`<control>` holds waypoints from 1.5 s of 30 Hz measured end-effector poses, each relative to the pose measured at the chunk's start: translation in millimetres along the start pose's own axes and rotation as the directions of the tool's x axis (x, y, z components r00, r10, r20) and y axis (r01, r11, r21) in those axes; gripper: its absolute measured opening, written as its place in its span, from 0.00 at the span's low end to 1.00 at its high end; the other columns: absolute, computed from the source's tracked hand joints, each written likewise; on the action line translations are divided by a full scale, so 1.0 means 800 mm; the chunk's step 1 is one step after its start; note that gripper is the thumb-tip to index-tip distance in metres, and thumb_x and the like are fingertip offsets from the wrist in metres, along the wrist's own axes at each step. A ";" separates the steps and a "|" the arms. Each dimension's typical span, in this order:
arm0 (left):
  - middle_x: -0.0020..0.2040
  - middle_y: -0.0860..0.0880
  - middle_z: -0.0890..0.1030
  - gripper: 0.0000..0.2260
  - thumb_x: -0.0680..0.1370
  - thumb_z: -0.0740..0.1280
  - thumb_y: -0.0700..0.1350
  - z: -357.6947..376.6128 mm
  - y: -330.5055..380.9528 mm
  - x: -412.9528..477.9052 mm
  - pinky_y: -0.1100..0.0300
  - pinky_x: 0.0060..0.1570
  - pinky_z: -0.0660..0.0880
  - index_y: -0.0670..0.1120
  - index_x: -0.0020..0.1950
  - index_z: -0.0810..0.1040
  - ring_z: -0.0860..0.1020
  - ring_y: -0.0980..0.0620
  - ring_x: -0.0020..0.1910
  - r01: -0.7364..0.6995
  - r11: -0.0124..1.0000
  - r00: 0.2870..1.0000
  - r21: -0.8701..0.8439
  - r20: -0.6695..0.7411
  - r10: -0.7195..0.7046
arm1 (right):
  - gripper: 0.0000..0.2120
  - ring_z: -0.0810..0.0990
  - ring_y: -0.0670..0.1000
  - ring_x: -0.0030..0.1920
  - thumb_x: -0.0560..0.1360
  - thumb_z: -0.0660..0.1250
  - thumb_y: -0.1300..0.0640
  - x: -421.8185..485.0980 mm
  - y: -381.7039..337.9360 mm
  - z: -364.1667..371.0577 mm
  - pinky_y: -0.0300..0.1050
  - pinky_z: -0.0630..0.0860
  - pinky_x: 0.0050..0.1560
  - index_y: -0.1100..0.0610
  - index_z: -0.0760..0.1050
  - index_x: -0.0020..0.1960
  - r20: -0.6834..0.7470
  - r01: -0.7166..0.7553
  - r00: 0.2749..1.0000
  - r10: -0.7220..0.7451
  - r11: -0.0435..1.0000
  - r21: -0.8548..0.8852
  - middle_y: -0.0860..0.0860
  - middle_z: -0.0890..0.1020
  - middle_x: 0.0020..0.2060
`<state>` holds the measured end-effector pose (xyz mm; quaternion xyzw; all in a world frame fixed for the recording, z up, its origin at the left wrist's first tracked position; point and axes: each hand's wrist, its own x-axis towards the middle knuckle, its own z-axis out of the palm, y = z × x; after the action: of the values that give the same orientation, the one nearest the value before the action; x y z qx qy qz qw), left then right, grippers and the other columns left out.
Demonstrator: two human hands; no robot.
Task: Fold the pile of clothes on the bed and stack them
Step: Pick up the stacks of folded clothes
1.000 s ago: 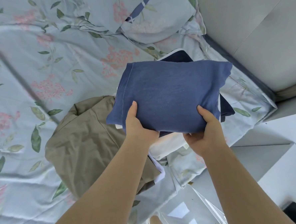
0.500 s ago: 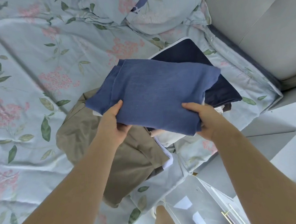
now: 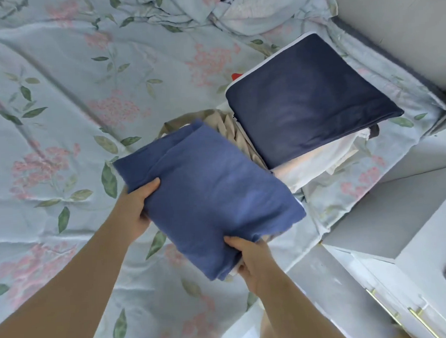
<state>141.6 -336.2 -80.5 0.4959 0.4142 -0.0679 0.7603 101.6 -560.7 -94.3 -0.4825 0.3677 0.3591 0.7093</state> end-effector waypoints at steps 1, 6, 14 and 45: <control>0.58 0.50 0.81 0.16 0.77 0.66 0.40 -0.005 0.003 0.007 0.59 0.43 0.80 0.49 0.64 0.75 0.81 0.51 0.54 -0.031 0.999 0.999 0.037 0.014 0.030 | 0.20 0.77 0.56 0.41 0.59 0.71 0.61 -0.003 0.006 0.008 0.46 0.72 0.38 0.63 0.76 0.51 -0.033 0.003 0.999 -0.004 1.000 -0.009 0.57 0.79 0.38; 0.69 0.44 0.71 0.35 0.71 0.74 0.43 -0.006 0.006 0.042 0.48 0.63 0.71 0.44 0.74 0.62 0.71 0.43 0.67 -0.204 0.872 0.963 0.445 -0.068 0.260 | 0.22 0.76 0.55 0.43 0.68 0.70 0.63 -0.003 -0.001 0.024 0.44 0.73 0.34 0.59 0.71 0.61 -0.285 0.095 0.957 -0.051 0.985 0.142 0.54 0.80 0.46; 0.78 0.50 0.46 0.50 0.65 0.70 0.69 0.055 0.030 0.072 0.39 0.72 0.50 0.57 0.77 0.43 0.50 0.45 0.76 -0.307 -0.006 0.913 0.952 0.296 0.281 | 0.57 0.73 0.60 0.63 0.52 0.77 0.34 0.037 -0.022 0.025 0.58 0.71 0.64 0.48 0.55 0.73 -0.614 -0.022 0.789 -0.018 0.998 -0.058 0.53 0.73 0.64; 0.67 0.54 0.72 0.58 0.47 0.71 0.73 0.038 0.070 0.184 0.50 0.68 0.65 0.52 0.73 0.62 0.72 0.49 0.65 -0.091 0.110 0.940 0.990 0.121 -0.318 | 0.29 0.80 0.54 0.59 0.65 0.74 0.45 0.094 0.012 -0.022 0.56 0.73 0.64 0.50 0.75 0.64 -0.157 0.119 0.983 -0.094 0.980 0.159 0.48 0.82 0.58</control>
<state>283.1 -287.7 -139.0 0.8225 0.1783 -0.4595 0.2839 126.0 -563.2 -168.4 -0.4656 0.4221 0.2512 0.7361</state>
